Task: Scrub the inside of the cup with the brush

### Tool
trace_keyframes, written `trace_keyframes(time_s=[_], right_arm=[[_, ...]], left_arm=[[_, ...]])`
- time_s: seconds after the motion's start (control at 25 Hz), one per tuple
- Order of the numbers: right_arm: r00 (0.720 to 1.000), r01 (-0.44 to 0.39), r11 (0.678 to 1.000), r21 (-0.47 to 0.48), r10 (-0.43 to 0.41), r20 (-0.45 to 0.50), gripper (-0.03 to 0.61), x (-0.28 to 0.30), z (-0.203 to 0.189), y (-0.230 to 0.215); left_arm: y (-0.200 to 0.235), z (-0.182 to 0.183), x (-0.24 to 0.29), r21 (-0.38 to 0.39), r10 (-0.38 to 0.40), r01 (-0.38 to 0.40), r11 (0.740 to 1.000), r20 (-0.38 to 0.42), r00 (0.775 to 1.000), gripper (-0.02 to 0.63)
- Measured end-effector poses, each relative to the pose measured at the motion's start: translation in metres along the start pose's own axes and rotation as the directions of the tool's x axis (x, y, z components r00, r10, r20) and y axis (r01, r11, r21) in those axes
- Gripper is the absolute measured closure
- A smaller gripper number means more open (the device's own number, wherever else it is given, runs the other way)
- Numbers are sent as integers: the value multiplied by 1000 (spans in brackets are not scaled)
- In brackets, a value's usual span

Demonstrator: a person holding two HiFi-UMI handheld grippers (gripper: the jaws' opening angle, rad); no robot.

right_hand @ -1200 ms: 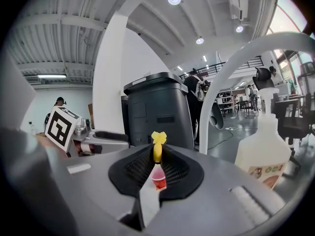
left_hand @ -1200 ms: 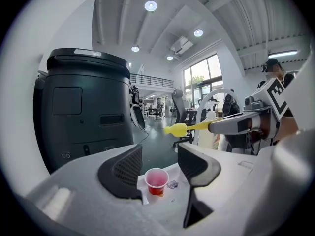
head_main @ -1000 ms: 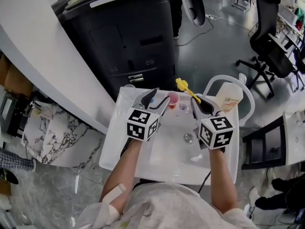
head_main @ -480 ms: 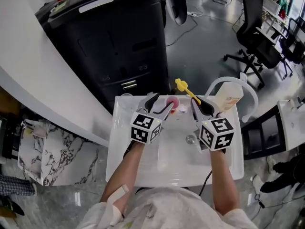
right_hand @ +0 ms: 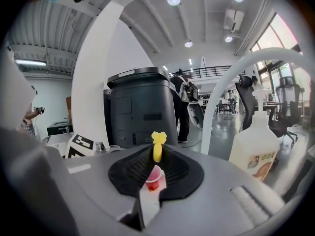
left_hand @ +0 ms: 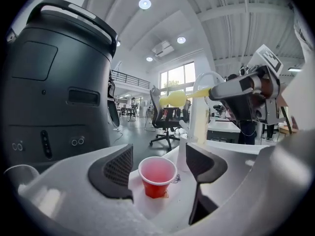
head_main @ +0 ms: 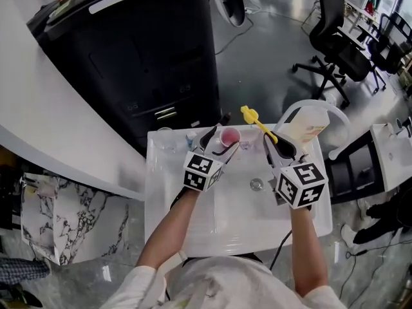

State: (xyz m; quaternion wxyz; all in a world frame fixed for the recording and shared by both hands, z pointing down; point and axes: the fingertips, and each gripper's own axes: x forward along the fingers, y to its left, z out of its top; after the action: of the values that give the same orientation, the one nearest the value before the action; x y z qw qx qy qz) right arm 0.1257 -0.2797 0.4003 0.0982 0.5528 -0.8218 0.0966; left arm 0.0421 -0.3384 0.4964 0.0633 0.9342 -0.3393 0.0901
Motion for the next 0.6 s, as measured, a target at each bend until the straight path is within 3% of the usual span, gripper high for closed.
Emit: trace_keyframes(time_s=[0.6], right_arm=[[998, 49, 999, 2, -49, -51, 543, -10, -26, -13]], left_arm=[[-1, -59, 42, 3, -6, 6, 1000, -97, 995, 206]])
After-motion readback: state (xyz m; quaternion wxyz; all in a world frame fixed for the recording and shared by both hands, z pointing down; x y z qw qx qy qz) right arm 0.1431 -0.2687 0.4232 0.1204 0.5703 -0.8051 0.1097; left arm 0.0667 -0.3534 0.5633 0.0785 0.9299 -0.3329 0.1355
